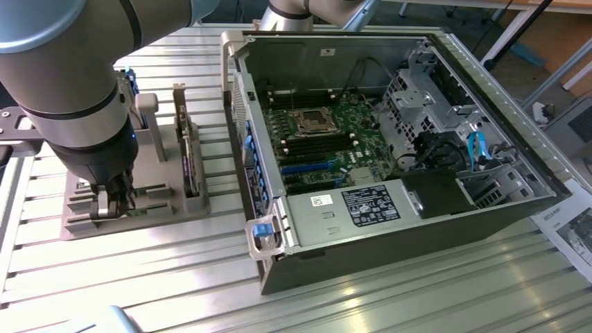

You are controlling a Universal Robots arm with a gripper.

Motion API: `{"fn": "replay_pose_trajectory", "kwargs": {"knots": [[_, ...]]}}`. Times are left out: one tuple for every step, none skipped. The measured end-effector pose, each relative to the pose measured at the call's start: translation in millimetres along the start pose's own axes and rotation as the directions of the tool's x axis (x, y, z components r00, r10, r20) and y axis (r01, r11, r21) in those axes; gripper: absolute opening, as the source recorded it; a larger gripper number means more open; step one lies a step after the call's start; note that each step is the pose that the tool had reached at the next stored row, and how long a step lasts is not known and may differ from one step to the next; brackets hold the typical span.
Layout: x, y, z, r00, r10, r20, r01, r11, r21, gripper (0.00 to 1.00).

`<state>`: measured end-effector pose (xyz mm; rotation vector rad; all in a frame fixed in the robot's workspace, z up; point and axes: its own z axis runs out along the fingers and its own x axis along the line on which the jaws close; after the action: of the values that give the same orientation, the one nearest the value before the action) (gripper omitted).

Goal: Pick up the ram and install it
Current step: 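Pick up the ram and move it above insertion slot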

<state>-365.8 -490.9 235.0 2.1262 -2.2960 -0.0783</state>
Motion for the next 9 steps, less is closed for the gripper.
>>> {"fn": "replay_pose_trajectory", "kwargs": {"knots": [[0.0,0.0,0.0,1.0,-0.001,0.0,0.001,1.0,0.0,0.24],[0.0,0.0,0.0,1.0,-0.005,-0.0002,0.005,1.0,-0.0001,0.24],[0.0,0.0,0.0,0.9999,-0.011,-0.0005,0.011,0.9999,-0.0004,0.24],[0.0,0.0,0.0,0.9999,-0.016,-0.0007,0.016,0.9999,-0.0005,0.24],[0.0,0.0,0.0,0.9998,-0.021,-0.0009,0.021,0.9998,-0.0006,0.24],[0.0,0.0,0.1,0.9996,-0.028,-0.0012,0.028,0.9996,-0.0007,0.24],[0.0,0.1,0.1,0.9993,-0.036,-0.0016,0.036,0.9994,-0.001,0.24],[0.0,0.0,0.1,0.9991,-0.043,-0.0018,0.043,0.9991,-0.0011,0.24],[0.0,0.1,0.1,0.9987,-0.05,-0.0021,0.05,0.9987,-0.0013,0.24]]}}
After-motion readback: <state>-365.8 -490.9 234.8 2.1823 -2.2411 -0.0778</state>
